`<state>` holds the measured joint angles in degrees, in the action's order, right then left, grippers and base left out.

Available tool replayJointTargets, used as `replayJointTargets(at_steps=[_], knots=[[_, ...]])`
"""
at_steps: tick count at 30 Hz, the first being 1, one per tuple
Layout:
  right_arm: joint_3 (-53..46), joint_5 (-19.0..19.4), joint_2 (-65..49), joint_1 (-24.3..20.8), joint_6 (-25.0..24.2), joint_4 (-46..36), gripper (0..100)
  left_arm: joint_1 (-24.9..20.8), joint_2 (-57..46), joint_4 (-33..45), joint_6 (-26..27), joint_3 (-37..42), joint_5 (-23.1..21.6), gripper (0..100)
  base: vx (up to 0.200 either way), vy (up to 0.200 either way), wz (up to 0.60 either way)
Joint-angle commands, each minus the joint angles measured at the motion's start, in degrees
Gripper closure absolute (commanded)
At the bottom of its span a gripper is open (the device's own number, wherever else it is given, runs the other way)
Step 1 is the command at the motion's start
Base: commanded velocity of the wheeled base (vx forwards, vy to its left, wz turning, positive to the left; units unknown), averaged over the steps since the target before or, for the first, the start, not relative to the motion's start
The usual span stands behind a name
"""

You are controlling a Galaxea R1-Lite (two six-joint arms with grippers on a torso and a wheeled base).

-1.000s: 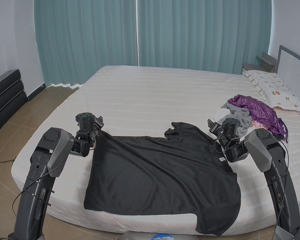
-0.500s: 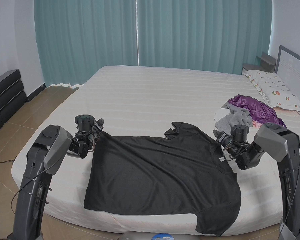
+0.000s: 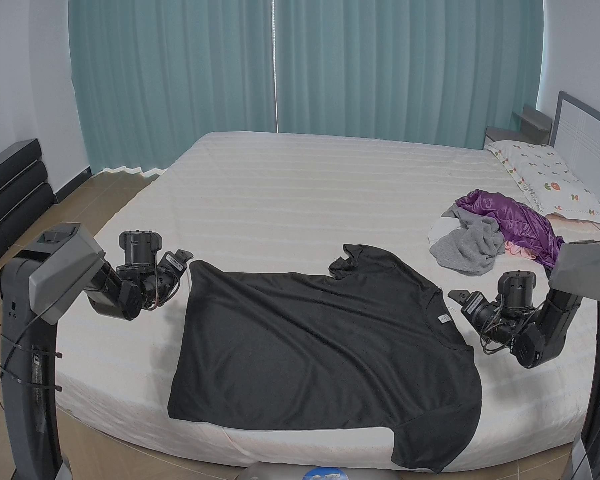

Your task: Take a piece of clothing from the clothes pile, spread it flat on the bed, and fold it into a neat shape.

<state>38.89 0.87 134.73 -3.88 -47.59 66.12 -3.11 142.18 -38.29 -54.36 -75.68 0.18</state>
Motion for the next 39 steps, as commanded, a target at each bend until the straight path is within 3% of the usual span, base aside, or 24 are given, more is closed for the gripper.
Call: replayJointTargets(at_steps=[1,3,7,17,24,35,39], knots=[[-5.84,1.77,-4.56,1.5,-4.79,1.47,0,0.3,-9.64,-0.12,-1.01,9.5,-2.73,0,0.0,0.0,0.0],[-8.04,5.55,-5.27,2.03,-9.1,1.64,0,0.21,-12.54,-0.12,-1.98,15.65,-4.4,0,0.0,0.0,0.0],[-10.06,7.48,-4.74,2.29,-11.65,3.14,0,0.12,-15.7,-0.29,-2.42,22.24,-4.58,0,0.0,0.0,0.0],[-15.51,10.12,-3.95,2.21,-12.44,9.82,0,-1.73,-16.93,-9.96,-2.33,34.63,-4.84,0,0.0,0.0,0.0],[-17.44,10.12,-2.46,2.21,-12.44,12.54,0,-1.73,-16.93,-11.28,-2.07,38.24,-5.63,0,0.0,0.0,0.0],[-18.06,10.12,-2.37,2.21,-12.44,13.68,0,-2.25,-17.02,-11.63,-1.89,40.08,-6.07,0,-0.164,0.0,0.0],[-18.06,10.12,-2.37,2.21,-12.44,13.68,0,-3.92,-16.93,-11.63,2.41,42.46,-5.98,0,0.0,0.0,0.0]])
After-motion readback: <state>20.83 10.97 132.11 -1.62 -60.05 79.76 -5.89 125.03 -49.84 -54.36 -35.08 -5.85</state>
